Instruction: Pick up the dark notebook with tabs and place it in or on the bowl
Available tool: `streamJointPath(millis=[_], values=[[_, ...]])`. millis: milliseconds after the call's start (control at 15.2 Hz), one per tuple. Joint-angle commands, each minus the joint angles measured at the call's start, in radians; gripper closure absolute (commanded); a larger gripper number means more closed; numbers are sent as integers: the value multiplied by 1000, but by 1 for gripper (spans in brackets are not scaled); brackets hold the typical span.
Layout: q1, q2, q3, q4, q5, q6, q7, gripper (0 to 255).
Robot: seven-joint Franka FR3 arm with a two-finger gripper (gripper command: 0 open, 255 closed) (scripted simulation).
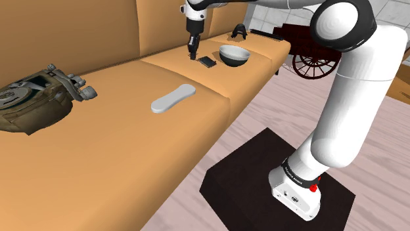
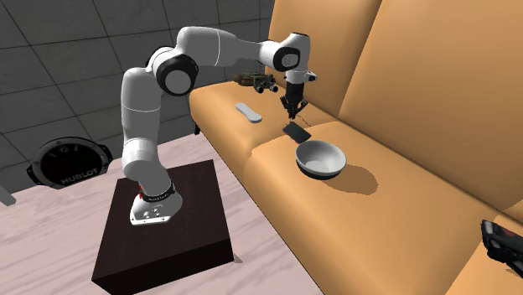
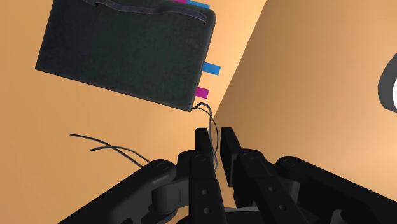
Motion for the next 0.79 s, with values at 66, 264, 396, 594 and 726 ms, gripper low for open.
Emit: streamJointPath(millis=[66,264,396,594,726], values=[[1,0,0,42,1,-42,-2,255],[2,1,1,84,1,-83,-5,255],[3,4,1,114,1,-111,-6,255],[4,9,1,163,1,-154,-9,255],[5,15,1,198,1,-183,-10,255]])
